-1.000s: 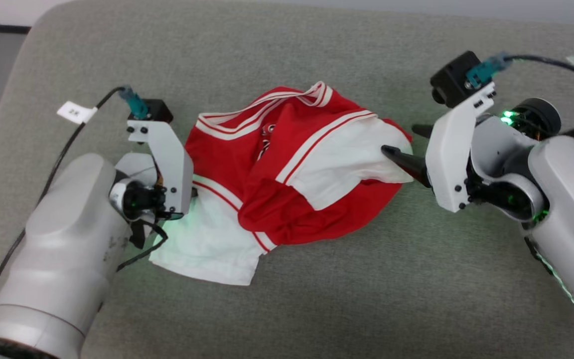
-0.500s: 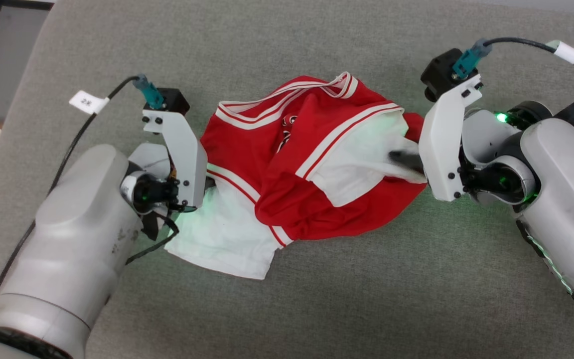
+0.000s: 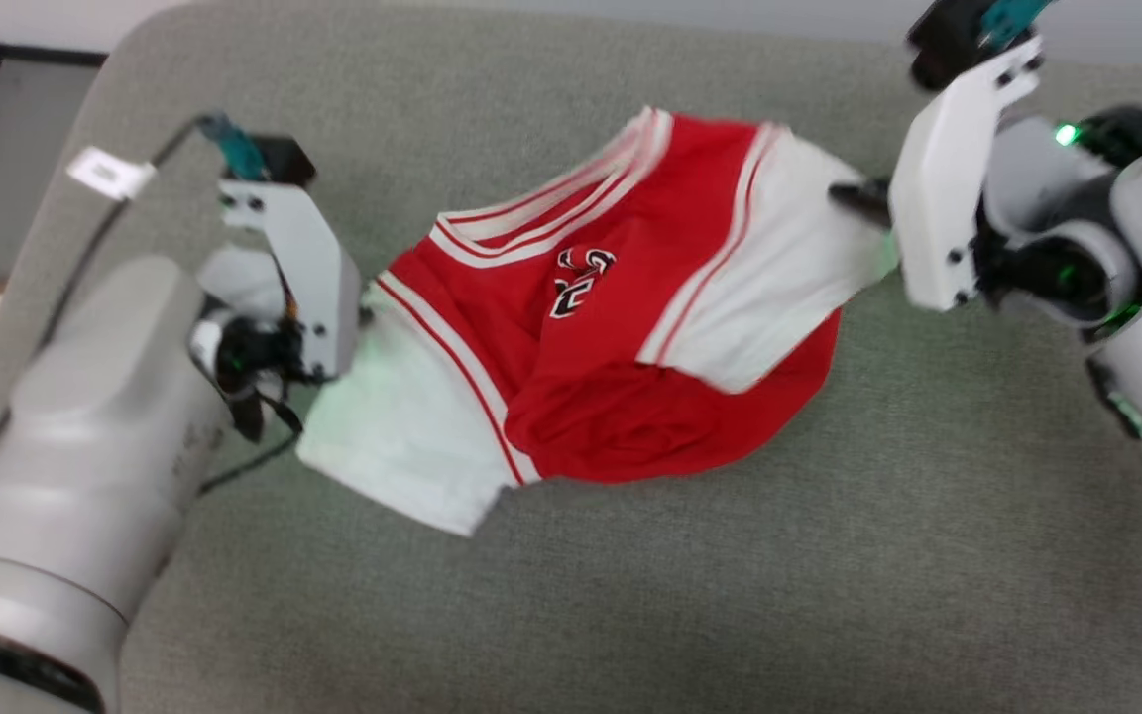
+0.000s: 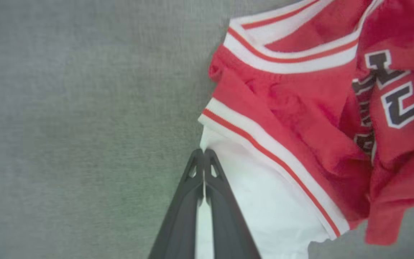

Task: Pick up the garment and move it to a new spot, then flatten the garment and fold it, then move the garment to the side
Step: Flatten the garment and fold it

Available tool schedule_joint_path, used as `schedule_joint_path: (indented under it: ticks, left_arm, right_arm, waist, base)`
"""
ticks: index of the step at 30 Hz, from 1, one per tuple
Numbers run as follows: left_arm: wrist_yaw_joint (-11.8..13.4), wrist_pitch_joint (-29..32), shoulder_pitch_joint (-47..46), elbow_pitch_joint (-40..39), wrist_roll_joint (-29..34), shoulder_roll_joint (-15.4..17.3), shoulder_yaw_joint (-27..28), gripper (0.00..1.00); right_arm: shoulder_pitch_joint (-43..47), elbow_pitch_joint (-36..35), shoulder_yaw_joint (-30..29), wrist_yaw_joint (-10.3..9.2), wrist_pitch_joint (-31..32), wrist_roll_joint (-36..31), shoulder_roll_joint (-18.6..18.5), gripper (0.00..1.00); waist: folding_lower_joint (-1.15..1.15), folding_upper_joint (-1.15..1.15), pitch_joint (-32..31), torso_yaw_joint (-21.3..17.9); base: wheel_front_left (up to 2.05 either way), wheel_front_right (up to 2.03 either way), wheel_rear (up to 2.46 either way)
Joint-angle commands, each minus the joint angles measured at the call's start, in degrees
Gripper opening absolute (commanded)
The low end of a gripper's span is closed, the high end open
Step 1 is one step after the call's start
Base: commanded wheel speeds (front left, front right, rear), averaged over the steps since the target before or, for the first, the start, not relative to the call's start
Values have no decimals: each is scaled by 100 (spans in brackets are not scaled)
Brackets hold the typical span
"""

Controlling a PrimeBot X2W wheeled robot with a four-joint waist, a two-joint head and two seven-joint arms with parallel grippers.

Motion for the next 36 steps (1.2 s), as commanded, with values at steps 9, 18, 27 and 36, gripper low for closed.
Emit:
schedule_joint_path:
  ticks: [9, 18, 27, 36]
  left_arm:
    - [10, -585, -736, 119, 362, 267, -238, 0]
    - [10, -1467, -1441, 271, 782, 420, -371, 0]
    - [9, -1853, -1980, 494, 956, 463, -543, 0]
    - [36, -1925, -2448, 907, 992, 398, -562, 0]
  right_arm:
    - [-502, 173, 236, -4, -1126, -220, -225, 0]
    - [-1132, 713, 680, -4, -2597, -728, -409, 0]
    - [-1721, 1737, 771, -4, -3558, -759, -277, 0]
    - [-2076, 2178, 1077, -4, -3469, -229, -131, 0]
  waist:
    - [0, 0, -580, -323]
    - [0, 0, -1002, -601]
    - [0, 0, -1382, -849]
    - [0, 0, -1352, -1090]
  base:
    - [0, 0, 0]
    - [0, 0, 0]
    - [0, 0, 0]
    - [0, 0, 0]
